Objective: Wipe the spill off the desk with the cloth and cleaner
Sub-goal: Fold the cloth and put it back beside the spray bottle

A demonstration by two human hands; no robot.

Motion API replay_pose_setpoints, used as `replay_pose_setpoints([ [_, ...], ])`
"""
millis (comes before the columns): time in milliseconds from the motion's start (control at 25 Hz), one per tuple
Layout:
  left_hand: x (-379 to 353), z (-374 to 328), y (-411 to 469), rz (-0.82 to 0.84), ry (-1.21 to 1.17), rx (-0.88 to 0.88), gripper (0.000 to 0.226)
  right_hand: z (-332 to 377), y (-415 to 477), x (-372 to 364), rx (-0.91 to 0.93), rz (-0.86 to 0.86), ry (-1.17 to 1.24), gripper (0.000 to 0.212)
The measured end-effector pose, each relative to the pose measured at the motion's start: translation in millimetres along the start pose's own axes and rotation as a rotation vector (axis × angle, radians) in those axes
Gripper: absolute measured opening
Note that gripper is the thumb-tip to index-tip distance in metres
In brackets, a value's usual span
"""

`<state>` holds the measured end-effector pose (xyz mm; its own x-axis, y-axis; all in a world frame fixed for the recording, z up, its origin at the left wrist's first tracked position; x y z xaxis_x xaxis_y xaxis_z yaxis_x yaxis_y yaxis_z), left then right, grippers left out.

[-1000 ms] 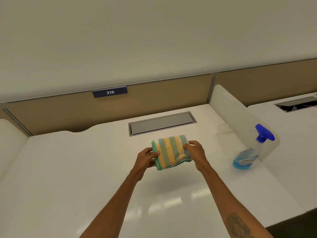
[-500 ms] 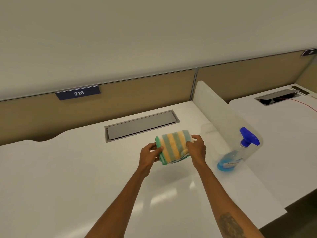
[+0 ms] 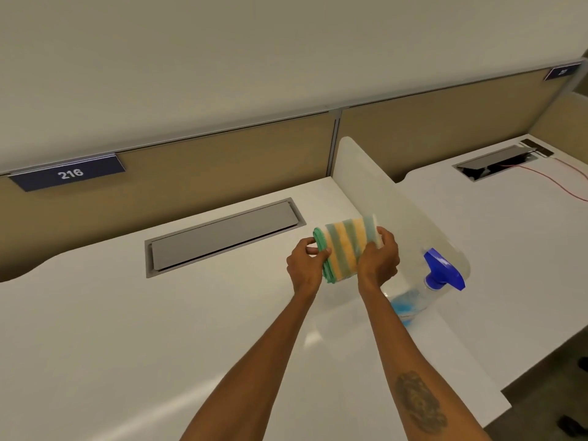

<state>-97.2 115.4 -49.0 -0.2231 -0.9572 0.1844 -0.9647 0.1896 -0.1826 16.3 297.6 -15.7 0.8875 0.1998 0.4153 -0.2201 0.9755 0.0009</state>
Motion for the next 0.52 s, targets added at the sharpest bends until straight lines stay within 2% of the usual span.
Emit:
replay_pose_setpoints([
  [240,-70,-21,23,0.151,-0.068,-0.058,0.036,-12,44,8,0.027,-0.205,-0.066,0.033],
  [520,-113,-11,26,0.223,0.051,-0.051,0.041,-24,68,12,0.076,-0.266,-0.104,0.031],
])
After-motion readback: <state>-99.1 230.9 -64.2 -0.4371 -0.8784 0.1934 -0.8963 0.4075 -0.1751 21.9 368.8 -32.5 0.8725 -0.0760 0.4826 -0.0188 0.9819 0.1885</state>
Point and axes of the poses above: each hand's wrist, its own y-axis towards the middle knuckle, its own x-axis out of the back of the hand, z = x × y, the point moved 9 cm from there along y, towards the middle knuckle, and after that the axes turned 1 degree about -y, right-handed, at the moved point
